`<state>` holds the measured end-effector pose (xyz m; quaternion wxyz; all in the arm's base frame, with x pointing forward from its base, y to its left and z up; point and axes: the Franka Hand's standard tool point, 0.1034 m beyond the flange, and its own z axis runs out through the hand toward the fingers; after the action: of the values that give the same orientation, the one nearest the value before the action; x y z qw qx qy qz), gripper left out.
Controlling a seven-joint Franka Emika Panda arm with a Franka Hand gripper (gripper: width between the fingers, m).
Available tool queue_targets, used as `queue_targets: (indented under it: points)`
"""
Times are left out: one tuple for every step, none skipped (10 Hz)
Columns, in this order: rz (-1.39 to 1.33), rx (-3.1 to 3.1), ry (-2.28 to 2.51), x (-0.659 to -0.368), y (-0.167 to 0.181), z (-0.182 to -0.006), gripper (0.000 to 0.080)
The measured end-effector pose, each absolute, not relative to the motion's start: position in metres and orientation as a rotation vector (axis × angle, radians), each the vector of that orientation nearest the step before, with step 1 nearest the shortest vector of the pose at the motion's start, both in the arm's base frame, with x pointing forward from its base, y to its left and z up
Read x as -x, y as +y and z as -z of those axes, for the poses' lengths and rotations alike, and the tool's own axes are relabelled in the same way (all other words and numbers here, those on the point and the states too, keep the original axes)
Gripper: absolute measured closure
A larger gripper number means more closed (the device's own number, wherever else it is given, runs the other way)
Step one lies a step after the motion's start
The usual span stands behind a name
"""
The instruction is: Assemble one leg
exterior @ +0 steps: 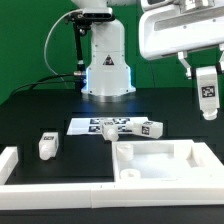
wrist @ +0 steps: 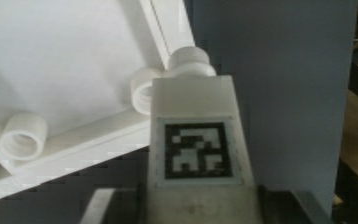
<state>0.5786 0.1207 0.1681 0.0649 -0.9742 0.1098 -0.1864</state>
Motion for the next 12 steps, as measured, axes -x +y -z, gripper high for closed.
queue_targets:
  points:
    - [0.577, 2.957, 0.276, -0.579, 0.114, -0.167, 0.0514]
    - [0.613, 2.955, 0.234, -0.583, 0.113, -0.168, 0.0514]
    - [0.608, 2.952, 0.245, -0.582, 0.114, -0.167, 0.0514]
    - [0.608, 2.952, 0.244, -0.582, 0.114, -0.167, 0.0514]
    - [0.607, 2.952, 0.244, -0.582, 0.114, -0.167, 0.0514]
    - [0.609, 2.959, 0.223, -0.582, 0.113, -0.164, 0.0514]
    - [0.639, 2.984, 0.136, -0.584, 0.108, -0.157, 0.0514]
    - [0.667, 3.002, 0.067, -0.593, 0.102, -0.155, 0.0514]
    - [0.700, 3.004, 0.006, -0.605, 0.104, -0.163, 0.0514]
    - [0.727, 2.994, -0.029, -0.611, 0.112, -0.171, 0.0514]
    - [0.719, 2.996, -0.023, -0.610, 0.111, -0.168, 0.0514]
    - [0.718, 2.996, -0.023, -0.610, 0.111, -0.168, 0.0514]
